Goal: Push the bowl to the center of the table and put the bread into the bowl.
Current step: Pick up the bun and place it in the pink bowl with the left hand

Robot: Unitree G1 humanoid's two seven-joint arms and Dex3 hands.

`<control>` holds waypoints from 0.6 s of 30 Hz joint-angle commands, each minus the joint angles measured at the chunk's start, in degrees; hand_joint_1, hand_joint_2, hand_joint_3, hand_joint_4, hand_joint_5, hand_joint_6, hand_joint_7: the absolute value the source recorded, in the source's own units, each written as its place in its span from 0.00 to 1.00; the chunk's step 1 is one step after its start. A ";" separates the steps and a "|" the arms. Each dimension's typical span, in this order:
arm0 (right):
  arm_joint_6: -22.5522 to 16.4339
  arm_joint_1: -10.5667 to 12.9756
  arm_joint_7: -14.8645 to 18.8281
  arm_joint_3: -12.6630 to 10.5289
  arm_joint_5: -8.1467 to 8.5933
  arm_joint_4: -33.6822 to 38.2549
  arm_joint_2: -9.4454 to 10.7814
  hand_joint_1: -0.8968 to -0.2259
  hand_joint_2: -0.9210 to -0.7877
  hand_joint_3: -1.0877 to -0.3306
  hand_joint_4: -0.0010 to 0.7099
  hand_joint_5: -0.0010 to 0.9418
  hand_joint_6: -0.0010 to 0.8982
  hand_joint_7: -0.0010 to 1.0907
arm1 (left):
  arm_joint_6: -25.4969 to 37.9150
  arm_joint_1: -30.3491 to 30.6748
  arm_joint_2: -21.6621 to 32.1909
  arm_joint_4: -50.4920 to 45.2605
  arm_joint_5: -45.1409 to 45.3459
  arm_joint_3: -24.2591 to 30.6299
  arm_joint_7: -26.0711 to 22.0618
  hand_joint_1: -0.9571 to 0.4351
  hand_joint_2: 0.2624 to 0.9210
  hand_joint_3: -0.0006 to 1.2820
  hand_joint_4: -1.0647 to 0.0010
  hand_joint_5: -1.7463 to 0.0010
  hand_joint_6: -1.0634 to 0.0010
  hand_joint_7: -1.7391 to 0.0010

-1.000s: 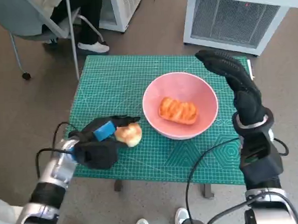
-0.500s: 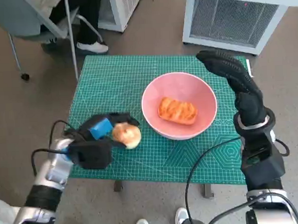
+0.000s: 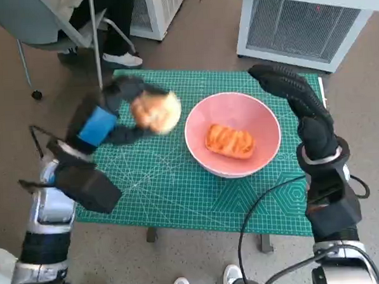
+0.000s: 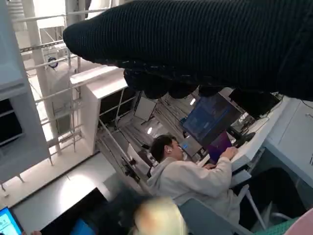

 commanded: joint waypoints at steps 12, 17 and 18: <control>0.63 1.65 -0.45 -0.23 -0.12 -0.27 0.31 0.43 0.00 0.35 0.38 0.00 0.24 0.16 | -0.22 -13.59 -6.00 10.68 4.80 -9.72 -2.25 0.69 0.99 0.00 0.25 0.42 0.35 0.36; 0.63 1.73 -0.73 -0.31 -0.25 -0.24 0.40 0.43 0.00 0.35 0.38 0.00 0.23 0.17 | -1.24 -17.74 -7.99 19.92 5.44 -12.29 -3.42 0.69 1.00 0.02 0.27 0.39 0.40 0.34; 0.58 1.74 -0.77 -0.33 -0.22 -0.15 0.37 0.43 0.00 0.36 0.38 0.00 0.23 0.17 | -1.47 -18.55 -8.38 21.80 5.32 -12.66 -3.71 0.69 1.00 0.04 0.29 0.38 0.43 0.32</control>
